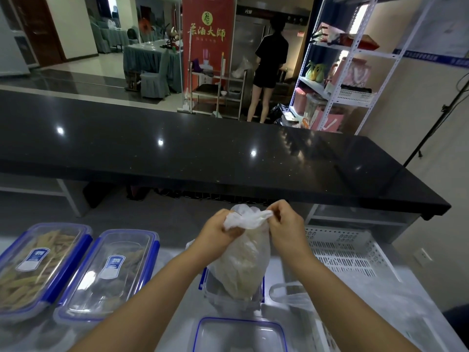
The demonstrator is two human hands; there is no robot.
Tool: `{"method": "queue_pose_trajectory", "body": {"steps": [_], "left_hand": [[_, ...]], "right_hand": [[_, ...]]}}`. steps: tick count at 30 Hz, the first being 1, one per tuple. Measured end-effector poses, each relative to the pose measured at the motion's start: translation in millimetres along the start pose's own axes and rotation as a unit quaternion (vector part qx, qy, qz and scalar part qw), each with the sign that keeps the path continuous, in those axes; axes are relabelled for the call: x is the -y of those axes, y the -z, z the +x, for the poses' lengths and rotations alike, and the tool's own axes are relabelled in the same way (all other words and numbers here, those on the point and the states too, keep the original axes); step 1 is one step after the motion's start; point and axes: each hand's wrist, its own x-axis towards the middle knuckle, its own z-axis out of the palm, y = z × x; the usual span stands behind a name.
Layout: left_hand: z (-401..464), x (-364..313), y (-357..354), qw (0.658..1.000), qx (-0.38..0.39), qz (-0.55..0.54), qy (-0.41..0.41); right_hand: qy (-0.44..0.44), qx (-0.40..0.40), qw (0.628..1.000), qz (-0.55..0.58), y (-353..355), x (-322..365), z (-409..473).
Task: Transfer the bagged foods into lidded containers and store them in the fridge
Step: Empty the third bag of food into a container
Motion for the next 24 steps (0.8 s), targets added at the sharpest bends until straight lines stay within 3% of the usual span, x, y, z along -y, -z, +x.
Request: {"method": "queue_pose_trajectory", "body": {"steps": [8, 12, 16, 20, 24], "left_hand": [[-2.1, 5.2, 6.0, 1.000, -0.006, -0.008, 0.001], [-8.1, 26.8, 11.6, 0.981, 0.043, 0.191, 0.016], [-21.9, 38.3, 17.8, 0.949, 0.112, 0.291, 0.038], [-30.3, 42.2, 20.5, 0.904, 0.195, 0.381, 0.020], [-36.9, 38.9, 13.5, 0.905, 0.230, 0.357, -0.031]], "right_hand": [[0.039, 0.017, 0.998, -0.040, -4.5, 6.1, -4.4], [-0.008, 0.115, 0.988, -0.099, -20.3, -17.5, -18.4], [-0.030, 0.247, 0.965, -0.082, -27.5, -30.1, -38.1], [-0.033, 0.103, 0.989, -0.098, -28.8, -42.2, -22.6], [-0.003, 0.185, 0.974, -0.133, -44.3, -58.6, -9.9]]}}
